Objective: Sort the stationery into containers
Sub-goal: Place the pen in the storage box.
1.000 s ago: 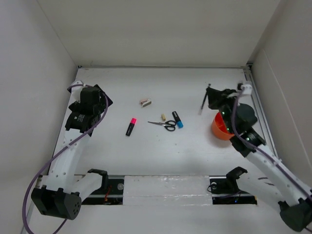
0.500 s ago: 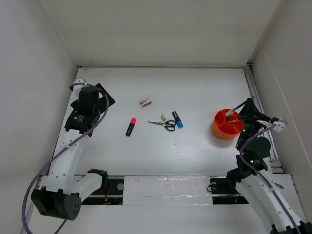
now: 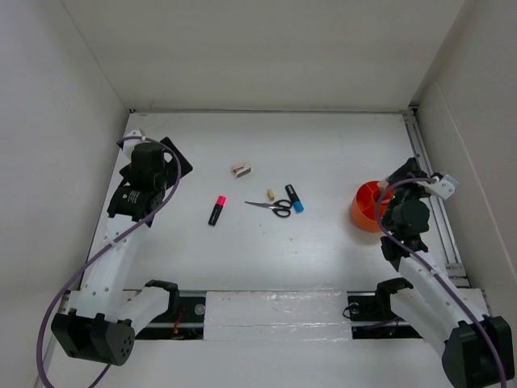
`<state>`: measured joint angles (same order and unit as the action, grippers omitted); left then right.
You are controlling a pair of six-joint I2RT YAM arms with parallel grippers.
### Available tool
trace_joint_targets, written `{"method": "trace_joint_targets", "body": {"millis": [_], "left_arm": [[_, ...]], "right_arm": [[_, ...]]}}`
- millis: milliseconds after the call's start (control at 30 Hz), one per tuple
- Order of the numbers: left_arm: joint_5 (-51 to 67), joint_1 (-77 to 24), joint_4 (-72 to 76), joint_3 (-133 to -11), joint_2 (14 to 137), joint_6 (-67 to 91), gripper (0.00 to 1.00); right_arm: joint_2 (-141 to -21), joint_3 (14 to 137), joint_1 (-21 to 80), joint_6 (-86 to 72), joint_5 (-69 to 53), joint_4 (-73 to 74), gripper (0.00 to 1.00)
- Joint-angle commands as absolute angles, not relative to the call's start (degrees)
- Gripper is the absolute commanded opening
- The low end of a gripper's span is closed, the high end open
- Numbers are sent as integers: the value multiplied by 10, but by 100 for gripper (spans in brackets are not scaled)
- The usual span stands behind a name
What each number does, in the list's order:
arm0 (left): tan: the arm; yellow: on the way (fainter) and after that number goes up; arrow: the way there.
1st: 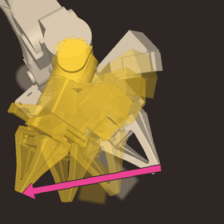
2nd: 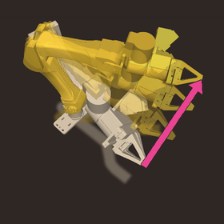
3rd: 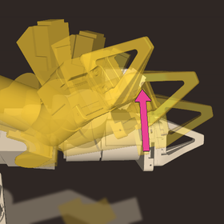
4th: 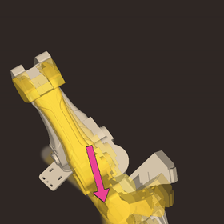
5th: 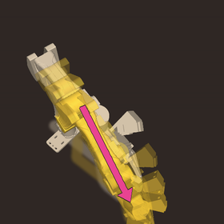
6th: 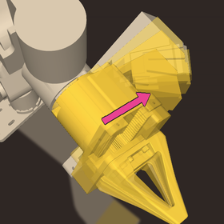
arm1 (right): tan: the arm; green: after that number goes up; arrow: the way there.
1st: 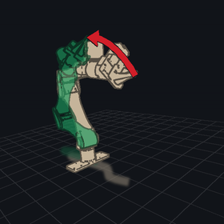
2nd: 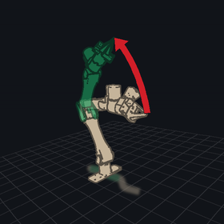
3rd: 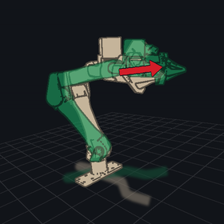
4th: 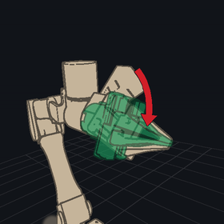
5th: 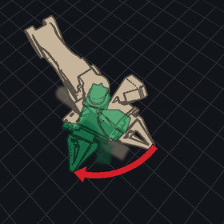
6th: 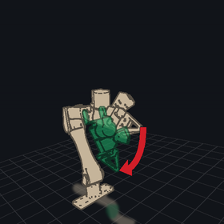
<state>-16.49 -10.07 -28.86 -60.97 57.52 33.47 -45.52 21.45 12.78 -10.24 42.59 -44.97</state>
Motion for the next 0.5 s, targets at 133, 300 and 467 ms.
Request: {"method": "trace_joint_targets", "body": {"millis": [133, 300, 467], "left_arm": [[-148, -101, -269, -607, 575, 329, 100], [-148, -101, -264, -602, 575, 329, 100], [-142, -101, -264, -602, 575, 323, 100]], "right_arm": [[-488, 236, 122, -117, 501, -487, 0], [-509, 236, 122, -130, 548, -464, 0], [-509, 228, 122, -165, 591, -429, 0]]}}
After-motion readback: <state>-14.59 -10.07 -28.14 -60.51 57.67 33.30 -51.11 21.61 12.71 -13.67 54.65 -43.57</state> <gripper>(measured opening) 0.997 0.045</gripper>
